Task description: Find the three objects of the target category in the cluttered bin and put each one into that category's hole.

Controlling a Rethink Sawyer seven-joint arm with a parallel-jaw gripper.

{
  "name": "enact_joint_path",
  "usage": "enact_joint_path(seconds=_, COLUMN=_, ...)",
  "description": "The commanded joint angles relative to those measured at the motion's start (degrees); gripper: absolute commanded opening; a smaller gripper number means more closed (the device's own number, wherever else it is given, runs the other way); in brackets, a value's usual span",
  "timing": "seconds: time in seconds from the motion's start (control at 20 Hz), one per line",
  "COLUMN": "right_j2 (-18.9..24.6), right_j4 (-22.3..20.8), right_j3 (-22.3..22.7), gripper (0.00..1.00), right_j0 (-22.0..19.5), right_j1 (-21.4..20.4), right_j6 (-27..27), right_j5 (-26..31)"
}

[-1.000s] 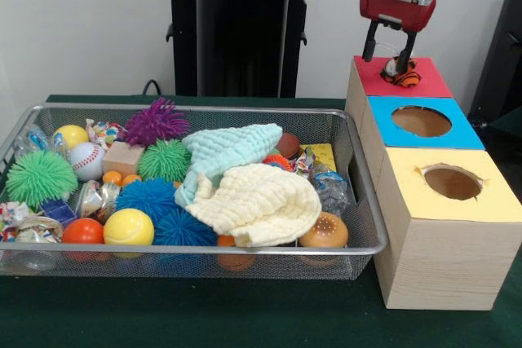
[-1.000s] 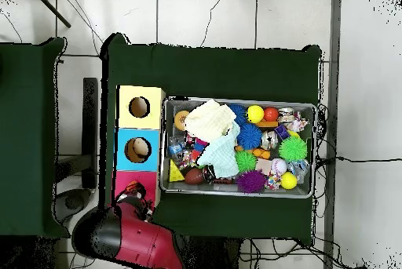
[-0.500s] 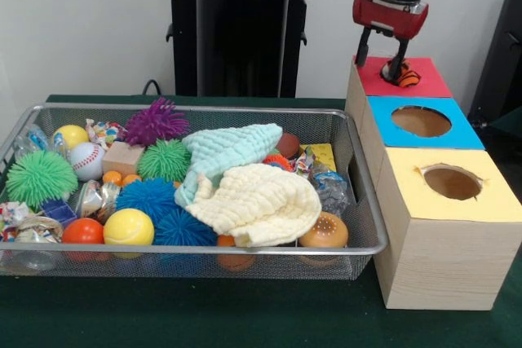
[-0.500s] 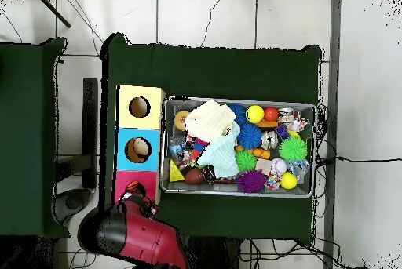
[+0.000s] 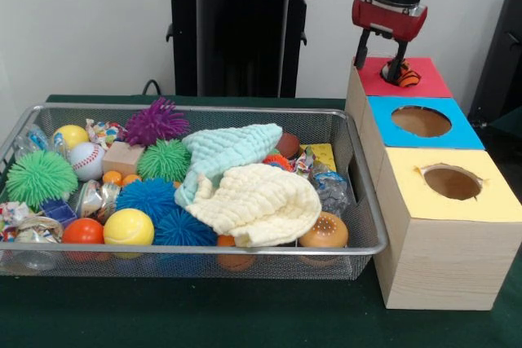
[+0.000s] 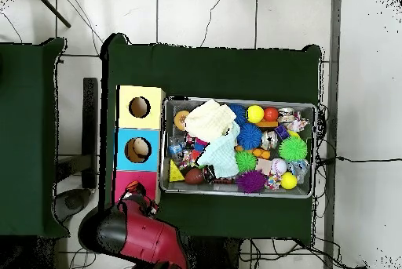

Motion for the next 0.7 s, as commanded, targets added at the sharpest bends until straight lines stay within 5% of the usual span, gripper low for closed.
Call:
enact_joint_path(seconds=0.05, right_j2=5.3, right_j4=-1.2, right_j3=-3.3, gripper=1.0, right_j0=-0.9, right_j1=5.2, right_j6=8.4, right_j5=-0.5)
enact_joint_path(seconds=0.7, right_j2=3.7, right_j4=-0.6, right_j3=-6.6, gripper=1.0, right_j0=1.1, right_j1=9.8, right_j6=9.4, right_j5=-1.2)
